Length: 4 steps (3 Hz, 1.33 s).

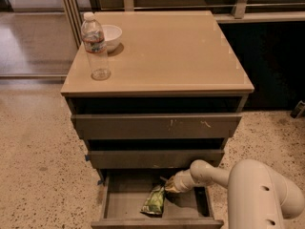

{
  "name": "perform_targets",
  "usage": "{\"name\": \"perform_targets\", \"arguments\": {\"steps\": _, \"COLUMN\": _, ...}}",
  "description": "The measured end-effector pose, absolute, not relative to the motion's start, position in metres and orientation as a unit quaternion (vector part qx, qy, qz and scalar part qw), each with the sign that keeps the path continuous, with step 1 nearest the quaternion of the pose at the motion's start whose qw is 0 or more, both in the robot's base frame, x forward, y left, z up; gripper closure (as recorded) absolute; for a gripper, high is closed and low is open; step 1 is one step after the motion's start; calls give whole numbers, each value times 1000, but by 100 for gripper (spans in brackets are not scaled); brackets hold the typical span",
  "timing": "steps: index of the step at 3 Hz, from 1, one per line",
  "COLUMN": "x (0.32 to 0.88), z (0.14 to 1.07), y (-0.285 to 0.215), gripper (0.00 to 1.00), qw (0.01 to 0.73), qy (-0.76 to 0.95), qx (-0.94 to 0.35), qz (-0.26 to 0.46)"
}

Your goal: Place green jalapeno chip bag into bottom drawer

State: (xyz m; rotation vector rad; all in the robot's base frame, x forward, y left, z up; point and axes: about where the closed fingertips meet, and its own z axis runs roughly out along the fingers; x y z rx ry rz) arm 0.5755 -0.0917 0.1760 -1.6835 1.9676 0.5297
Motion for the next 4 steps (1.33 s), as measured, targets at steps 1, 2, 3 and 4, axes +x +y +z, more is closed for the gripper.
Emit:
{"name": "perform_targets", "arguments": {"steps": 1, "x": 571, "z": 169, "y": -99, "gripper": 100, "qw": 235, "qy": 733, "qx": -613, "qz": 178}}
{"name": "perform_targets", "arguments": {"steps": 2, "x": 563, "z": 166, "y": -107, "gripper": 100, "qw": 236, "qy": 749, "qx": -598, "qz": 158}}
{"name": "perform_targets", "arguments": {"steps": 3, "x": 554, "z": 164, "y": -112, "gripper": 100, "qw": 244, "qy": 756, "qx": -589, "qz": 150}}
{"name": "perform_targets", "arguments": {"steps": 4, "x": 553, "z": 163, "y": -113, "gripper": 84, "qw": 245, "qy": 756, "qx": -588, "qz": 150}}
